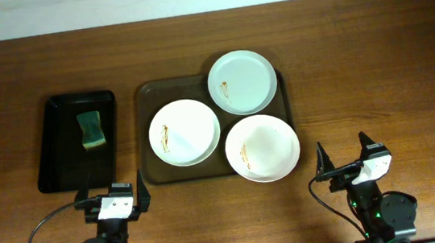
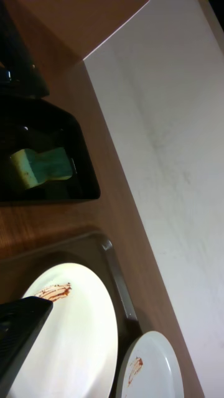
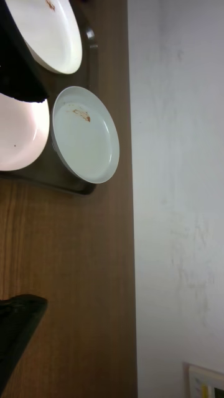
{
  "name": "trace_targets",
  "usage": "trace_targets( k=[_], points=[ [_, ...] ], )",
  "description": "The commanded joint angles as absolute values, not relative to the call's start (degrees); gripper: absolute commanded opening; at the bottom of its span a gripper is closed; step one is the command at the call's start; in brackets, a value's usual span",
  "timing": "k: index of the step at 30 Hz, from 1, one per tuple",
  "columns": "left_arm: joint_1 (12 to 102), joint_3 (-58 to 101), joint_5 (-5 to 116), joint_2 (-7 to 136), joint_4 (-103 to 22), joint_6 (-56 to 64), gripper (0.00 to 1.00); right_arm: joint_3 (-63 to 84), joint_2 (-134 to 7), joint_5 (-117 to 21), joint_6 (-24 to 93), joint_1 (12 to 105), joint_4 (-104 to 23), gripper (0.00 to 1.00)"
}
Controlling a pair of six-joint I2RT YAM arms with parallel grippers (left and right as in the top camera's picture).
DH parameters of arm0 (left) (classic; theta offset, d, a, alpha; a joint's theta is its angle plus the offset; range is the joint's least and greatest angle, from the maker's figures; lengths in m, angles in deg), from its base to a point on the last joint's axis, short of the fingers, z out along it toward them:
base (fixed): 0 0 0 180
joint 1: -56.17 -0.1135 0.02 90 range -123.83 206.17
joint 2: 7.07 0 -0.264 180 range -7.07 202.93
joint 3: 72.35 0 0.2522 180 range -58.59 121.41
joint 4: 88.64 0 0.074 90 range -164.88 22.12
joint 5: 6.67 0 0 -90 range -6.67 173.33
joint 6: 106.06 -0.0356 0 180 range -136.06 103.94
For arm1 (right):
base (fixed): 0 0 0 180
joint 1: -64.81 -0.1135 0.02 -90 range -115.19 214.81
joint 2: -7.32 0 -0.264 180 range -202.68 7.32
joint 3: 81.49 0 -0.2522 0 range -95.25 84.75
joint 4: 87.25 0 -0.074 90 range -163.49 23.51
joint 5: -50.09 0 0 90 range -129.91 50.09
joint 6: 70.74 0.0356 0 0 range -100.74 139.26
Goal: Clean dirty plates on tray and stack at the side
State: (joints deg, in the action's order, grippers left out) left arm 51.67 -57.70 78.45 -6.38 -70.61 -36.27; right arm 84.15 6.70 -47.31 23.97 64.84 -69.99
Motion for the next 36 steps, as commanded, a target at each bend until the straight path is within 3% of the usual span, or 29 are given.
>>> trace_targets(
  k=[1,33,36],
  points=[
    [52.00,-58.09,79.10,-6.73,-70.52,-37.08,0.99,84.44,7.12,-46.81,24.12,65.19,-69.59,0.98],
    [52.05,-58.05,76.94,-6.73,-70.79,-36.95,0.99,84.44,7.12,-48.58,24.16,65.19,-69.85,0.98],
    [52.05,-58.05,76.98,-6.71,-70.79,-36.97,0.99,84.44,7.12,-45.85,24.16,65.22,-74.36,0.98]
  ],
)
